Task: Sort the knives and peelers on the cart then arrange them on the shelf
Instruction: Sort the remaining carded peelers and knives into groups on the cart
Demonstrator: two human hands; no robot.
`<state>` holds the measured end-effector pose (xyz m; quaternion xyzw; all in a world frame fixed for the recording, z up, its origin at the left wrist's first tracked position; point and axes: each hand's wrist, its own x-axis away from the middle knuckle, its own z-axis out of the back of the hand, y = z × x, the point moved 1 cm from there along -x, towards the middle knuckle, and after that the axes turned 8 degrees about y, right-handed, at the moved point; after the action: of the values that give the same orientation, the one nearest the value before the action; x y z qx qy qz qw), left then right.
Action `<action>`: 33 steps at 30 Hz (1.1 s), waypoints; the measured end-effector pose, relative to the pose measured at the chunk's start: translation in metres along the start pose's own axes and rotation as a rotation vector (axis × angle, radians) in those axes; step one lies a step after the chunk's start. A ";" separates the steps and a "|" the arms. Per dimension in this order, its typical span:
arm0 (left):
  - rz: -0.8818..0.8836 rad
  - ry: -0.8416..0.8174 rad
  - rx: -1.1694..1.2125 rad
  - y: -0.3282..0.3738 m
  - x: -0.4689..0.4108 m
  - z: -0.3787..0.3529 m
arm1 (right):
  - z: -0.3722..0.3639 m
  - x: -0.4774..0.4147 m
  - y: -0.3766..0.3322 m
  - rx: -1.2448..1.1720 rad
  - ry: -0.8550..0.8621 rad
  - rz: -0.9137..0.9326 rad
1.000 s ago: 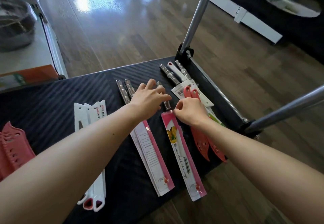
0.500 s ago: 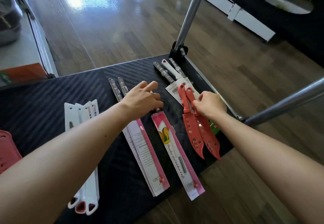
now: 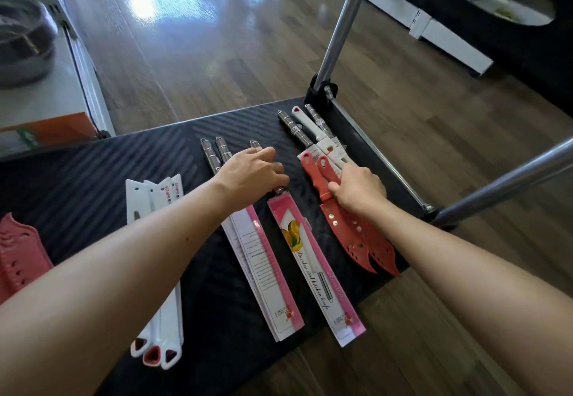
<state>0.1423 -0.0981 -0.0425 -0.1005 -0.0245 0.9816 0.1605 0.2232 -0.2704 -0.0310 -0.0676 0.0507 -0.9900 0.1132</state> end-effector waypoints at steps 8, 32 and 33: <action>0.031 0.014 0.026 -0.015 0.010 0.021 | 0.010 0.000 -0.035 -0.095 0.000 0.156; 0.102 -0.122 0.064 -0.047 0.072 0.024 | 0.006 0.017 -0.125 -0.641 -0.141 0.184; 0.109 -0.139 0.045 -0.050 0.074 0.024 | 0.005 0.017 -0.127 -0.658 -0.142 0.179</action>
<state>0.0836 -0.0277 -0.0289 -0.0295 -0.0080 0.9938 0.1068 0.1802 -0.1521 -0.0091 -0.1644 0.3649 -0.8995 0.1751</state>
